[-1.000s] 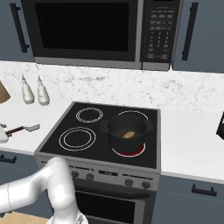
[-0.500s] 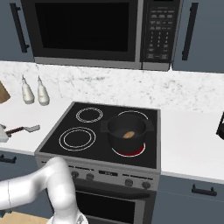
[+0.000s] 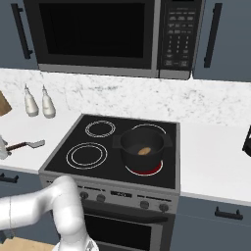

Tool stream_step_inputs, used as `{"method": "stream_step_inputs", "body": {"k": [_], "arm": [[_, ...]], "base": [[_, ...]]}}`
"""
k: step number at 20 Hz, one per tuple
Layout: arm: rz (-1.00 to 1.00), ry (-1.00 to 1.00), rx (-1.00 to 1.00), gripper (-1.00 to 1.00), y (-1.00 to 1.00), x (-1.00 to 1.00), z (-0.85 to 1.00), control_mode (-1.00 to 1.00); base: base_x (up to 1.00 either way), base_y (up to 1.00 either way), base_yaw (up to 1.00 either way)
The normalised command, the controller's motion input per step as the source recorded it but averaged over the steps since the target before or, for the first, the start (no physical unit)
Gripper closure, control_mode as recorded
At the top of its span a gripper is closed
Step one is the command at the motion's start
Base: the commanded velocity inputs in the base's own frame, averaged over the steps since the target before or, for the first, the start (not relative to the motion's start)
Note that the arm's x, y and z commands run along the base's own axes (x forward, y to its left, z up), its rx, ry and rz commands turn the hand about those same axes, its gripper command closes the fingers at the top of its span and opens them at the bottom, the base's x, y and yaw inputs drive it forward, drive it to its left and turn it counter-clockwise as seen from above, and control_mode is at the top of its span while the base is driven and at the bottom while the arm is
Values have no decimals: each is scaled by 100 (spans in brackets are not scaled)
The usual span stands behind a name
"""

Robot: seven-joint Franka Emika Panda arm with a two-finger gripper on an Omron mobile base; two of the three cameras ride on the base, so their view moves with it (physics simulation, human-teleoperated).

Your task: Put the sweet potato and lemon in the pot. Retrieve the spatula and lightly stir the vegetables in the pot.

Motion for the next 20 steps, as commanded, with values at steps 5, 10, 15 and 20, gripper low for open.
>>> {"method": "stream_step_inputs", "body": {"k": [5,10,15,20], "arm": [[-22,10,-2,-100,1,10,-54,-100],[-20,12,-6,-100,14,0,-65,-100],[-11,3,-12,-100,15,-45,-77,-100],[-11,0,-16,-100,2,-66,-72,-100]], "base": [[0,0,0],[0,0,0],[0,0,0],[0,0,0]]}}
